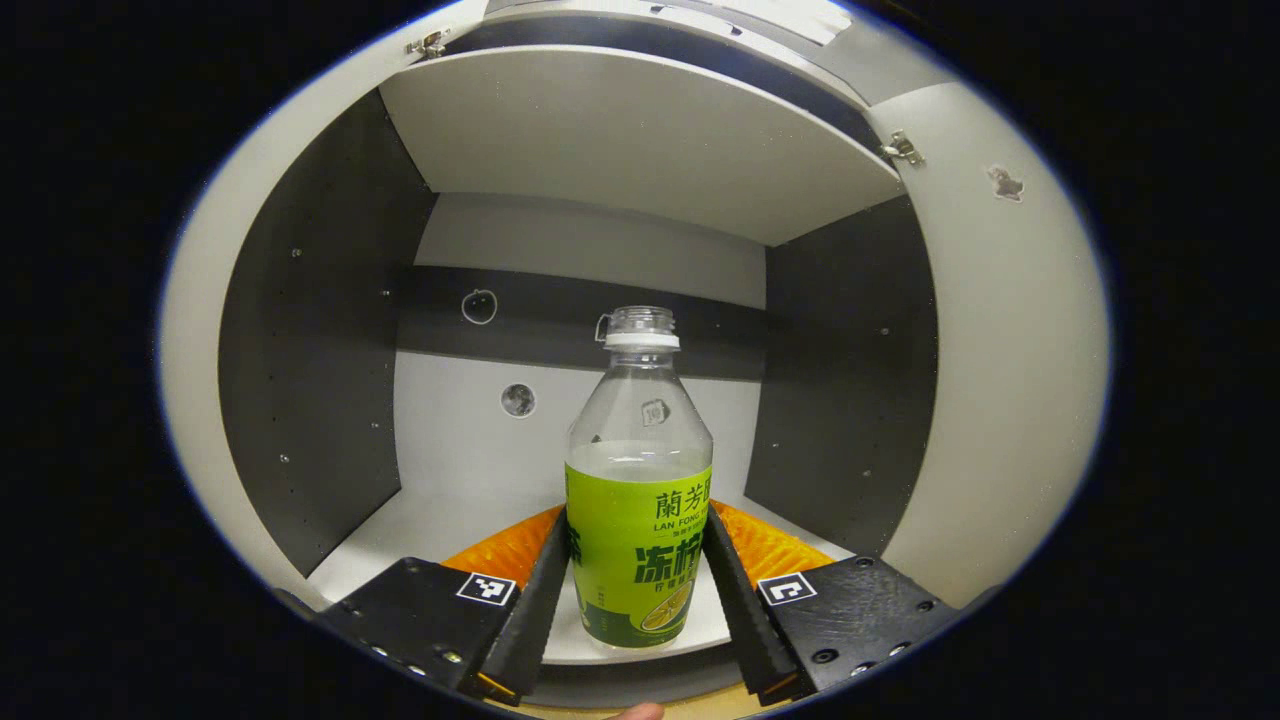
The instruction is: Grasp the bottle in the cabinet with the left hand and place it on the coaster, then close the right door with the right hand and the left door with the left hand.
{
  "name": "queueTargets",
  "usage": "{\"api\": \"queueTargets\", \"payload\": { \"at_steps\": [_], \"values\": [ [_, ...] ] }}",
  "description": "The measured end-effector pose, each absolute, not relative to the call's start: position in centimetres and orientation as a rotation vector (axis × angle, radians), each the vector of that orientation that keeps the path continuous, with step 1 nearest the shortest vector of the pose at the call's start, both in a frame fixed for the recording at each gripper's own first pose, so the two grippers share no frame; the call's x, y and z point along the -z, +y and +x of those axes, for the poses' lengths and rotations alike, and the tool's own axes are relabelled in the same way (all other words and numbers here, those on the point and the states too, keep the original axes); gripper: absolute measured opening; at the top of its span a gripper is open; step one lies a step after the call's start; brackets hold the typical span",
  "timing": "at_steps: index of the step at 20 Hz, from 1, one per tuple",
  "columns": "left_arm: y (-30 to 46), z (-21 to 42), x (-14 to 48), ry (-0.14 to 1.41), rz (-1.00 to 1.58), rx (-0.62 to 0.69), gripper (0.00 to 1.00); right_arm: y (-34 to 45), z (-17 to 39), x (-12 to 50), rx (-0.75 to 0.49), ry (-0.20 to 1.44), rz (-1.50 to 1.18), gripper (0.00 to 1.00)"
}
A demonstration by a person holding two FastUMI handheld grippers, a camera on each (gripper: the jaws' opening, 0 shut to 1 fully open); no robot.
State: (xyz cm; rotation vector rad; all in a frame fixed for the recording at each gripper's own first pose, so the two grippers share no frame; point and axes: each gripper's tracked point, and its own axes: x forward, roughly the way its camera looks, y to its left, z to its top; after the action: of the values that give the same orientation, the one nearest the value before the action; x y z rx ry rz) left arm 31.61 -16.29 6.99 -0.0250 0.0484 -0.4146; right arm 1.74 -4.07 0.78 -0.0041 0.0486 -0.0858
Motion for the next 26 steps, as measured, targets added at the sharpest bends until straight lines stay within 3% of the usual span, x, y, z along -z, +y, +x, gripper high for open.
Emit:
{"api": "queueTargets", "payload": {
  "at_steps": [5,6,10,16,21,26],
  "values": [
    [-15.9,23.9,-6.6,-0.002,-0.002,0.451,0.76,-3.9,1.6,-3.5,0.046,-0.016,-0.007,0.83],
    [-15.9,22.5,-5.9,0.002,0.002,0.449,0.72,-3.9,1.5,-4.1,0.040,-0.027,-0.005,0.83],
    [-14.6,18.1,-1.8,-0.031,0.038,0.355,0.73,-4.1,0.9,-5.7,0.037,-0.055,-0.006,0.83],
    [-14.6,11.2,7.7,-0.064,0.083,0.263,0.73,-5.0,-0.4,-7.6,0.061,-0.084,-0.026,0.83],
    [-15.4,8.0,17.9,0.064,0.162,0.239,0.72,-5.8,-1.1,-7.3,0.091,-0.051,-0.083,0.83],
    [-14.4,6.8,21.9,0.072,0.133,0.178,0.73,-5.4,-0.8,-6.5,0.080,-0.028,-0.090,0.83]
  ]
}}
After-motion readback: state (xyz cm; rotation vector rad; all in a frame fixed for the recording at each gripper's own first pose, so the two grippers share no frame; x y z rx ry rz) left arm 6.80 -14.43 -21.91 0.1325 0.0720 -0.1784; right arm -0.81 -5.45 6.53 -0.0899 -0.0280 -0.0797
